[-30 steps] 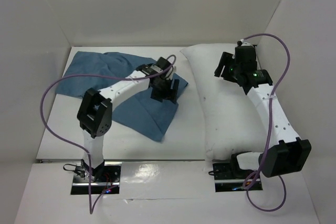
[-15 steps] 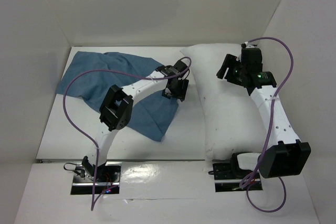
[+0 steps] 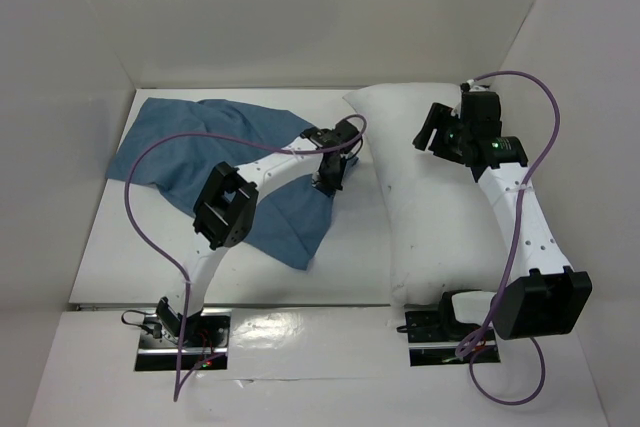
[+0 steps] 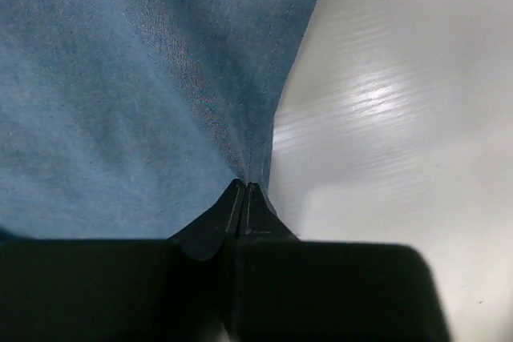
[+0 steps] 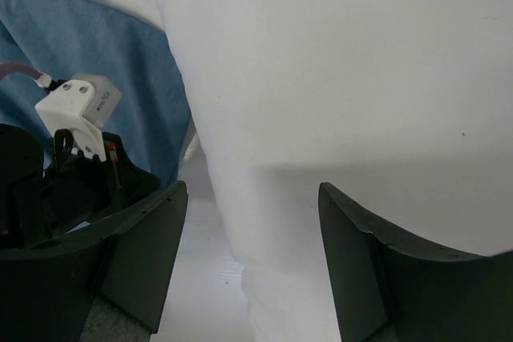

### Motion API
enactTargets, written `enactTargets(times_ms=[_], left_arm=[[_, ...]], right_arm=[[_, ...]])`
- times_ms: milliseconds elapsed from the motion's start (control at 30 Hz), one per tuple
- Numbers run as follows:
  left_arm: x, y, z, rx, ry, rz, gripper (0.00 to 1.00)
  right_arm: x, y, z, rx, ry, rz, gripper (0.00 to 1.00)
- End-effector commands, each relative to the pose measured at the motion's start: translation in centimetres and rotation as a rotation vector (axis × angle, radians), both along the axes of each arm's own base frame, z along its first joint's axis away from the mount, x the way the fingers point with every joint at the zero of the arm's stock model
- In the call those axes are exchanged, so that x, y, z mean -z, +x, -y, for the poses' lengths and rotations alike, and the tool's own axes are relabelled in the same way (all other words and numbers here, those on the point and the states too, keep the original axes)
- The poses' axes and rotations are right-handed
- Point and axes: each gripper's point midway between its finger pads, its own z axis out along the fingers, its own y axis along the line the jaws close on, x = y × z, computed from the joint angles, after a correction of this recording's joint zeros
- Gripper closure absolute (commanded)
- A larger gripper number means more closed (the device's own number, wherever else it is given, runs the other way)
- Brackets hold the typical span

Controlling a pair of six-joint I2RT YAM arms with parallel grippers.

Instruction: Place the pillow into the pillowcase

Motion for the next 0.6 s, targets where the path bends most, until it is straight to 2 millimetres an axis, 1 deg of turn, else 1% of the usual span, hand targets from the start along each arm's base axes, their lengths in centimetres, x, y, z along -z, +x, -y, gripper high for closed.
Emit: enactTargets(times_ms=[0,33,67,133,167,200,233,267,300,333,367,400,433,467,533,567], left_arm=[[-1.9,0.8,-1.2,-0.008,0.004,0.012,0.97],[-3.3,1.0,-1.8,-0.010,-0.004,0.027,1.00],[-4.1,1.2,-2.0,-0.016,-0.026,0.033,1.00],[-5.3,1.4,-3.0,-0.013,-0.085,0.008,1.00],[-7.1,1.7,-3.5,-0.014,-0.113,0.034,1.00],[-7.8,2.1,-4.3,-0.032,-0.144,0.026,1.00],[-8.7,2.4,-4.9,-0.030,-0.165,0.036,1.00],[-9.5,2.7,-5.5,-0.041,-0.188,0.042,1.00],[-10.9,2.4,-5.8,-0.040,-0.234,0.033,1.00],[-11.9,3.4,-7.0,-0.067,-0.270,0.041,1.00],[-12.3,3.4,-7.6,-0.075,-0.292,0.030,1.00],[-12.8,3.8,-7.9,-0.082,-0.319,0.026,1.00],[-13.6,4.0,-8.7,-0.090,-0.366,0.019,1.00],[-13.8,4.2,-8.9,-0.094,-0.385,0.011,1.00],[-14.4,4.2,-9.3,-0.093,-0.427,0.001,1.00],[-14.5,4.6,-10.0,-0.116,-0.443,-0.004,1.00]], right_arm=[[-1.8,0.2,0.2,-0.012,-0.009,0.053,0.26],[-2.2,0.3,0.2,-0.012,-0.009,0.062,0.26],[-2.2,0.3,0.2,-0.017,-0.016,0.063,0.26],[-2.8,1.0,0.0,-0.034,-0.019,0.072,0.26],[-2.9,1.3,-0.2,-0.058,-0.020,0.075,0.25],[-3.0,1.6,-0.2,-0.058,-0.020,0.066,0.23],[-2.3,2.3,-0.9,-0.081,-0.036,0.039,0.21],[-3.6,3.1,-1.5,-0.086,-0.075,0.066,0.15],[-3.4,3.4,-1.8,-0.079,-0.100,0.045,0.13],[-2.1,4.6,-2.2,-0.073,-0.128,0.004,0.11],[-3.1,5.6,-2.5,-0.048,-0.174,0.025,0.09],[-2.6,6.1,-2.6,-0.040,-0.196,0.006,0.05],[-1.8,6.8,-2.4,-0.026,-0.215,-0.020,0.04],[-0.3,8.2,-3.0,-0.029,-0.233,-0.052,0.04],[1.8,9.3,-2.8,-0.018,-0.258,-0.099,0.02],[3.9,10.4,-2.9,-0.007,-0.266,-0.143,0.02]])
